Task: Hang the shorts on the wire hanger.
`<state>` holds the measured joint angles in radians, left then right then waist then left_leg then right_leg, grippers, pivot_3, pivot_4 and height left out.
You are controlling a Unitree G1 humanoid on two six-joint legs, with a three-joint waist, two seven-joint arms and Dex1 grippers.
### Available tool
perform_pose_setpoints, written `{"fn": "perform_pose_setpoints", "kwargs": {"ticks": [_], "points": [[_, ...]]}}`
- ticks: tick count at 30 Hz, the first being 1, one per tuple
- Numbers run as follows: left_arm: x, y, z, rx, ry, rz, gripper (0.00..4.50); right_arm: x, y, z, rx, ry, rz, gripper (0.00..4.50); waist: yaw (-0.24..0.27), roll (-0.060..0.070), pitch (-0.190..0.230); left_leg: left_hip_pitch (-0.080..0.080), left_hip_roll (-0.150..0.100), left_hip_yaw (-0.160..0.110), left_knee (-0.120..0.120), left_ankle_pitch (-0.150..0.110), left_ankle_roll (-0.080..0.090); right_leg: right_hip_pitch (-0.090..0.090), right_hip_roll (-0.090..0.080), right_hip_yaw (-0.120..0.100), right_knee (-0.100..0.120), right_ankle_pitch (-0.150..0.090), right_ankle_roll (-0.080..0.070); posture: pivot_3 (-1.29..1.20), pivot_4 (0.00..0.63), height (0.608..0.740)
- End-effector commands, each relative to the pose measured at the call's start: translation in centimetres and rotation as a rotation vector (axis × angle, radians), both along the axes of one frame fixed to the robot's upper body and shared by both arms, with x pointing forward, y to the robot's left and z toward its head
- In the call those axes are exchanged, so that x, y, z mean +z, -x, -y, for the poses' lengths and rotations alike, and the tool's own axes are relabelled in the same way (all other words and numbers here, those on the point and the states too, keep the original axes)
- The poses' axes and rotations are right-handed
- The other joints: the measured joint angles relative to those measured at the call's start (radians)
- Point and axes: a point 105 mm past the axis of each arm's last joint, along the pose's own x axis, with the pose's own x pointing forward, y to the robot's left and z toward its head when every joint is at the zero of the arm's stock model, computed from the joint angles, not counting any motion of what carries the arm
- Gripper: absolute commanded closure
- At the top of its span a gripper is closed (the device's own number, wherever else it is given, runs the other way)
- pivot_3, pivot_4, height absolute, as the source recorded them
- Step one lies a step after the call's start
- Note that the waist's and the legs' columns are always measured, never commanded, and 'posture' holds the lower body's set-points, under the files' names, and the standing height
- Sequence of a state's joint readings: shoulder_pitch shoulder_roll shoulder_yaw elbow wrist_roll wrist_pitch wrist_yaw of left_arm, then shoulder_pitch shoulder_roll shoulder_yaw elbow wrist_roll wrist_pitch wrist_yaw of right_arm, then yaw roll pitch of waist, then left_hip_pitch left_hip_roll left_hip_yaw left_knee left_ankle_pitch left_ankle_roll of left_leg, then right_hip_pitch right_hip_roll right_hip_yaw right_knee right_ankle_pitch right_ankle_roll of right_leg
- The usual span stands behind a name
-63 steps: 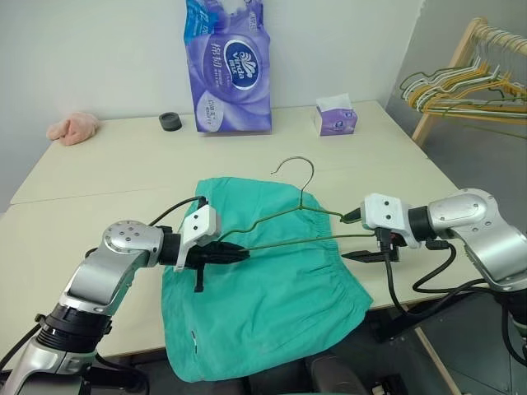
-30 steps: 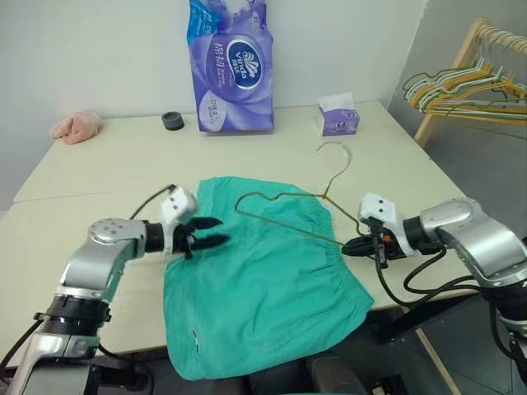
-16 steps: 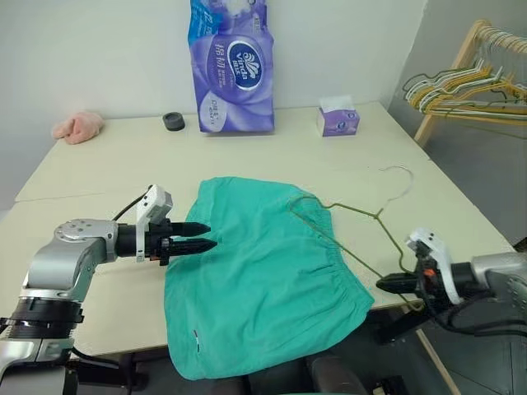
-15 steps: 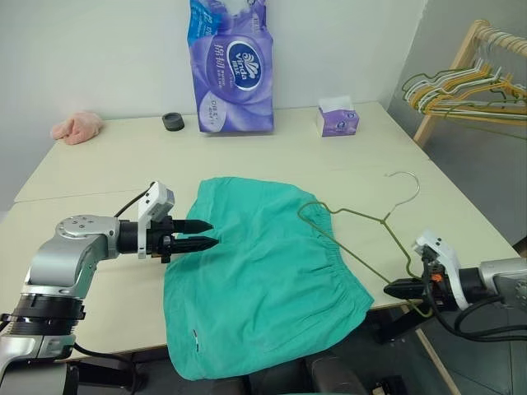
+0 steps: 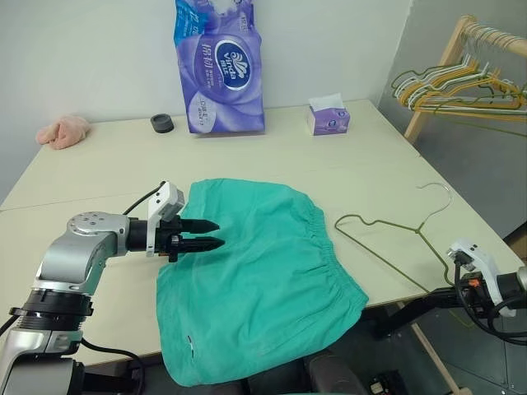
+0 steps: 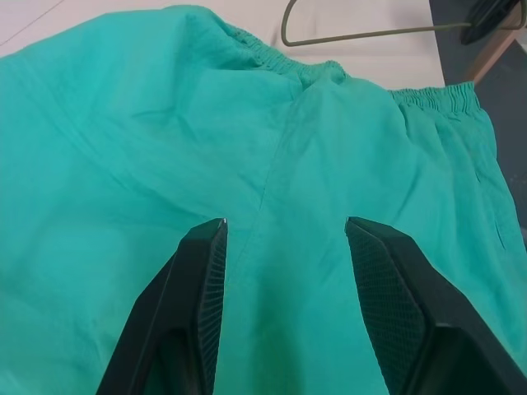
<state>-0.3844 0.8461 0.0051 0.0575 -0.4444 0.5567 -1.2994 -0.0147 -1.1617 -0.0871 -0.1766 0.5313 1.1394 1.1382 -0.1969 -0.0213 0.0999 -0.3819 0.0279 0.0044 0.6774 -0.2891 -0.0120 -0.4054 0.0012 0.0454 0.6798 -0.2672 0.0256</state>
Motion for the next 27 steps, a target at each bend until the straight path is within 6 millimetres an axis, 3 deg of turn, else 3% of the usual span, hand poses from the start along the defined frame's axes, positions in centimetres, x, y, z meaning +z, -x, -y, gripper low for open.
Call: {"fn": "perform_pose_setpoints", "kwargs": {"ticks": [1, 7, 14, 19, 27], "points": [[0.7, 0.2, 0.5, -0.030, -0.002, 0.042, 2.09, 0.7, -0.1, -1.0, 0.065, -0.026, 0.011, 4.50, 0.000, 0.000, 0.000, 0.000, 0.000, 0.000, 0.000, 0.000, 0.000, 0.000, 0.000, 0.000, 0.000, 0.000, 0.000, -0.24, 0.061, 0.740], [0.6, 0.3, 0.6, -0.027, -0.001, 0.041, 2.09, 0.6, -0.5, -2.8, 0.134, -0.055, -0.012, 4.50, 0.000, 0.000, 0.000, 0.000, 0.000, 0.000, 0.000, 0.000, 0.000, 0.000, 0.000, 0.000, 0.000, 0.000, 0.000, -0.23, 0.064, 0.740], [0.5, 0.1, 0.1, 0.000, -0.006, 0.048, 2.09, 2.4, -2.6, -2.4, 0.106, -0.070, 0.054, 4.50, 0.001, 0.000, 0.000, 0.000, 0.000, 0.000, 0.000, 0.000, 0.000, 0.000, -0.001, 0.000, 0.000, 0.000, 0.000, -0.22, 0.064, 0.740], [0.4, 0.0, 0.0, 0.008, -0.005, 0.052, 2.09, 1.8, -2.3, -3.6, 0.147, -0.087, 0.026, 4.50, 0.003, 0.000, 0.000, 0.000, 0.000, 0.000, 0.000, 0.000, 0.000, 0.000, -0.001, 0.000, 0.000, 0.000, 0.000, -0.22, 0.064, 0.740], [0.2, 0.0, -0.1, 0.014, -0.009, 0.049, 2.09, 1.2, -2.2, -3.1, 0.133, -0.072, 0.011, 4.50, 0.002, 0.000, 0.000, 0.000, 0.000, 0.000, 0.000, 0.000, 0.000, 0.000, -0.001, 0.000, 0.000, 0.000, 0.000, -0.22, 0.065, 0.740]]}}
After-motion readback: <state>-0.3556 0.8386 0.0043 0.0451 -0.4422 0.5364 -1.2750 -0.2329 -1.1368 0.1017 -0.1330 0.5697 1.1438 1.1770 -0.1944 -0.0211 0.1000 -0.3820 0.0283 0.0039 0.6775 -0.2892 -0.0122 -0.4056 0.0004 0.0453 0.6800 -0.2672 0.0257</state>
